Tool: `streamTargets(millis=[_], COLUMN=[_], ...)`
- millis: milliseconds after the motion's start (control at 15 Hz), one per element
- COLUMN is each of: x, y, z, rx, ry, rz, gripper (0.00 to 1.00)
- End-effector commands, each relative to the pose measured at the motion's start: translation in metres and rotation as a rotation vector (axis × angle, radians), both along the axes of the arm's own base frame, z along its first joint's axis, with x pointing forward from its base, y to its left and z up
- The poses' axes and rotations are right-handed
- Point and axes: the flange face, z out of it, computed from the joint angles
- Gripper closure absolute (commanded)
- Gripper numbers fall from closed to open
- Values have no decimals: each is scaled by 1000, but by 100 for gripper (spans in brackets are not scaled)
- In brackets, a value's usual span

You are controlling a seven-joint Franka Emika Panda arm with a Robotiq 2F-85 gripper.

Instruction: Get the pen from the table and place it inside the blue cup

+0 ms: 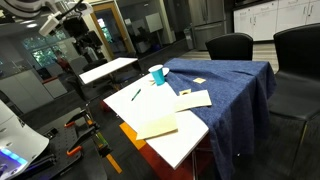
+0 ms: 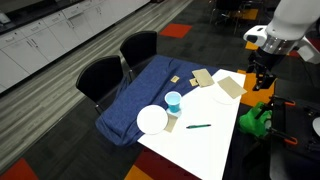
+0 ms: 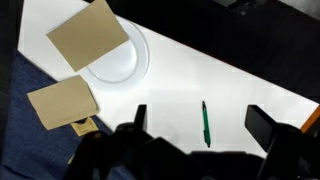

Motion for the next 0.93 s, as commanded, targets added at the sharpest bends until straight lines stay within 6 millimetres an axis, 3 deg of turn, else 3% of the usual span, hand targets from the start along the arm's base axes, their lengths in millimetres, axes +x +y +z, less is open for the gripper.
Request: streamTargets(millis=[0,400,867], x=[16,33,56], y=[31,69,86], z=[-29,-78,-133], rx=[1,9,107], ry=[25,13,-45], rz=[56,124,152], gripper=[0,0,0])
